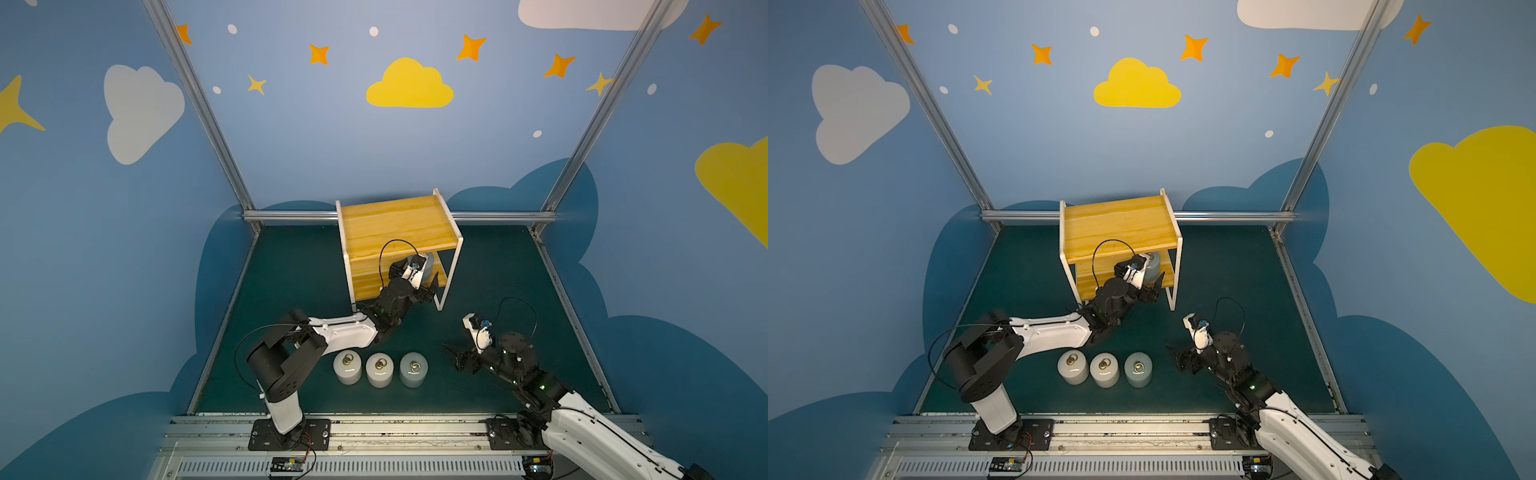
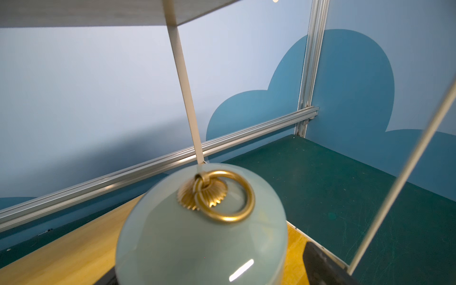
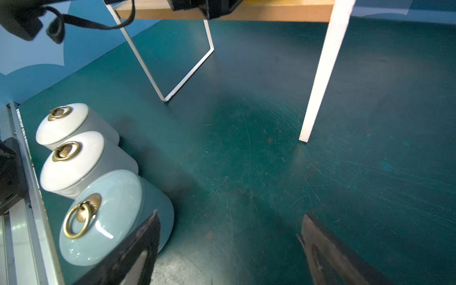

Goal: Remove the tea canisters from the shelf
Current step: Pick up the tea canister from the shelf.

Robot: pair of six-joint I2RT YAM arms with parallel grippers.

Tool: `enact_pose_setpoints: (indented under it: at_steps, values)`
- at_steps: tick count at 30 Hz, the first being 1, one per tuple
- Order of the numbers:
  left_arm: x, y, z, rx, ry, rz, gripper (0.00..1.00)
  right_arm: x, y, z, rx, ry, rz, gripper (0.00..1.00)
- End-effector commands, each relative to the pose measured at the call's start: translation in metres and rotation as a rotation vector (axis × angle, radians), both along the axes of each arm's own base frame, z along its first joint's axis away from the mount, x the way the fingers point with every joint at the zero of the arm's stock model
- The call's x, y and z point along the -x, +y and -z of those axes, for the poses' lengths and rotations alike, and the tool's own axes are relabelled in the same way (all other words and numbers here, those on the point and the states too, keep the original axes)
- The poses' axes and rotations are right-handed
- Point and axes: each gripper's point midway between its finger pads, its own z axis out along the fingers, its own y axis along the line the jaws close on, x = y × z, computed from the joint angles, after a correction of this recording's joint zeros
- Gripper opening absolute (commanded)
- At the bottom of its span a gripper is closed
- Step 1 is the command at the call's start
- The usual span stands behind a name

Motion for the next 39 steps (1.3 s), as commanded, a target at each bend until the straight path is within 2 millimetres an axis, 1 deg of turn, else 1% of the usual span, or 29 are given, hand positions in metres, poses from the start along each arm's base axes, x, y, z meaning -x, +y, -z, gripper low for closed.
enact_pose_setpoints:
  at_steps: [1,7,10,16,25,28,32,39]
  values:
    - [-0.009,-0.002,-0.029,0.054,-0.074,-0.015,0.97,0.0,0.0,0.001,-0.014,0.001,0.0,0.92]
    - [-0.011,0.002,-0.032,0.057,-0.092,-0.04,0.93,-0.001,0.0,0.002,-0.016,0.003,0.004,0.92]
    - [-0.008,0.0,-0.031,0.058,-0.093,-0.028,0.92,-0.001,0.0,0.001,-0.019,0.004,0.004,0.92]
    - [0.004,-0.007,-0.03,0.041,-0.096,0.009,0.9,-0.001,0.0,0.001,-0.021,0.003,0.003,0.92]
    - [0.021,-0.003,-0.027,0.034,-0.085,0.013,0.89,-0.001,0.0,0.001,-0.025,0.003,0.001,0.92]
    - [0.021,0.0,-0.026,0.027,-0.082,0.0,0.9,-0.001,0.0,0.002,-0.026,0.003,0.001,0.92]
    - [0.016,0.001,-0.028,0.026,-0.094,-0.019,0.95,-0.001,0.0,0.001,-0.028,0.003,0.002,0.92]
    - [0.004,-0.005,-0.036,0.04,-0.111,-0.023,0.98,-0.001,-0.001,0.002,-0.028,0.005,0.003,0.92]
